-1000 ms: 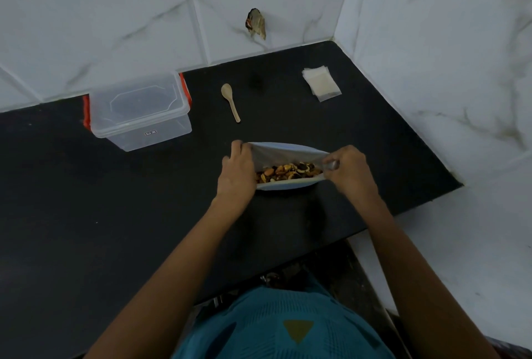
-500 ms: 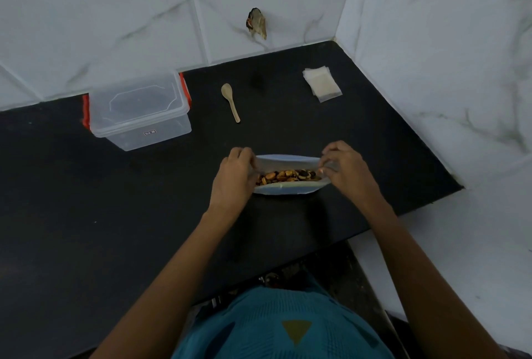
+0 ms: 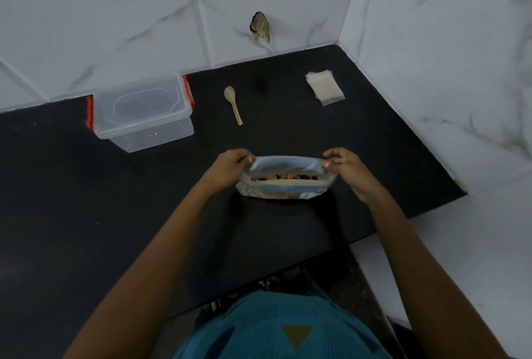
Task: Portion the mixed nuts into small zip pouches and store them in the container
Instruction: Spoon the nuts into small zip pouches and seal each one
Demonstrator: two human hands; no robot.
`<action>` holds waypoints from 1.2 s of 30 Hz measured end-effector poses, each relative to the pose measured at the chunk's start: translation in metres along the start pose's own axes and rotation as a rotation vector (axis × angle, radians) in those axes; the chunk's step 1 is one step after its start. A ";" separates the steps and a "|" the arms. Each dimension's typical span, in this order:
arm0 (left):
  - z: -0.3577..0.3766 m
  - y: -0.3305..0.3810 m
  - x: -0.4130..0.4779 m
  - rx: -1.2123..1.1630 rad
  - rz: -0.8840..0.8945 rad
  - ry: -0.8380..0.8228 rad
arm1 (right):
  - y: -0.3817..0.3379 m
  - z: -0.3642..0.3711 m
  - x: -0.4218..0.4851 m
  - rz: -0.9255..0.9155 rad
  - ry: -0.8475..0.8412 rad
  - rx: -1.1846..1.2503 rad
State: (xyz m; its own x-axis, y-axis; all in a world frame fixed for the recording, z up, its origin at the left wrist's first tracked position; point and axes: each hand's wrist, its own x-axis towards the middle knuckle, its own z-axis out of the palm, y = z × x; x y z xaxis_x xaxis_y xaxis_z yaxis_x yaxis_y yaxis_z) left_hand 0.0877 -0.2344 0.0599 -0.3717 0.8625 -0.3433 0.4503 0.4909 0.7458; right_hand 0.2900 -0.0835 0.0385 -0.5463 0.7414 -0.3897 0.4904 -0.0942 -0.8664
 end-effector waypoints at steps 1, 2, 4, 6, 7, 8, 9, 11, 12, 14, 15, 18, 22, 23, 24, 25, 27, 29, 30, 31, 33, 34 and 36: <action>-0.001 0.000 0.000 -0.105 -0.034 -0.023 | 0.002 0.002 0.002 0.046 -0.019 0.094; -0.002 -0.001 -0.001 -0.236 -0.077 -0.026 | 0.005 0.003 0.004 0.098 -0.039 0.209; 0.000 -0.005 0.001 -0.495 -0.181 -0.004 | 0.010 0.006 0.008 0.199 -0.078 0.469; 0.004 -0.008 0.004 -0.732 -0.278 0.008 | 0.016 0.008 0.011 0.263 -0.101 0.694; 0.007 -0.010 0.006 -0.853 -0.315 0.021 | 0.018 0.009 0.012 0.284 -0.105 0.769; 0.010 -0.010 0.007 -0.968 -0.347 0.043 | 0.020 0.010 0.012 0.299 -0.105 0.818; 0.012 -0.011 0.007 -1.068 -0.373 0.073 | 0.020 0.010 0.011 0.308 -0.107 0.847; 0.018 -0.013 0.009 -1.223 -0.396 0.131 | 0.019 0.009 0.009 0.315 -0.140 0.853; 0.019 -0.014 0.008 -1.266 -0.394 0.142 | 0.018 0.007 0.008 0.320 -0.168 0.833; 0.017 -0.014 0.007 -1.261 -0.387 0.122 | 0.016 0.002 0.005 0.335 -0.208 0.781; 0.016 -0.014 0.006 -1.211 -0.387 0.096 | 0.016 0.000 0.005 0.342 -0.210 0.749; 0.011 -0.014 0.003 -0.841 -0.374 0.056 | 0.011 -0.001 0.002 0.322 -0.140 0.508; 0.009 -0.015 -0.002 -0.460 -0.400 0.136 | 0.006 0.002 -0.002 0.316 -0.018 0.244; 0.010 -0.015 -0.003 -0.449 -0.411 0.137 | 0.004 0.003 -0.004 0.338 -0.004 0.203; 0.011 -0.016 -0.004 -0.462 -0.420 0.137 | 0.004 0.002 -0.006 0.358 0.010 0.167; 0.012 -0.016 -0.005 -0.495 -0.426 0.144 | 0.004 0.002 -0.008 0.371 0.026 0.149; 0.013 -0.013 -0.007 -0.617 -0.457 0.155 | 0.004 0.004 -0.010 0.373 0.045 0.177; 0.014 -0.010 -0.009 -0.803 -0.533 0.127 | 0.003 0.005 -0.012 0.376 0.033 0.271; 0.014 -0.010 -0.010 -0.890 -0.572 0.103 | 0.003 0.005 -0.013 0.393 0.018 0.330; 0.015 -0.010 -0.011 -0.977 -0.600 0.077 | 0.003 0.004 -0.014 0.423 -0.001 0.388; 0.017 -0.012 -0.013 -1.165 -0.630 0.030 | 0.006 0.002 -0.016 0.496 -0.051 0.501; 0.018 -0.014 -0.014 -1.255 -0.635 0.015 | 0.009 0.002 -0.017 0.529 -0.074 0.568; 0.020 -0.016 -0.016 -1.403 -0.627 0.013 | 0.015 0.002 -0.018 0.555 -0.091 0.745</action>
State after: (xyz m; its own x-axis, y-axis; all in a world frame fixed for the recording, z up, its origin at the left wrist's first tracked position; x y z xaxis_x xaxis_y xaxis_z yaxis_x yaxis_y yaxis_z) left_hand 0.1026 -0.2534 0.0419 -0.2140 0.5630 -0.7983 -0.8769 0.2494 0.4110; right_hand 0.3059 -0.0992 0.0316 -0.4311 0.4107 -0.8034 0.1521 -0.8446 -0.5133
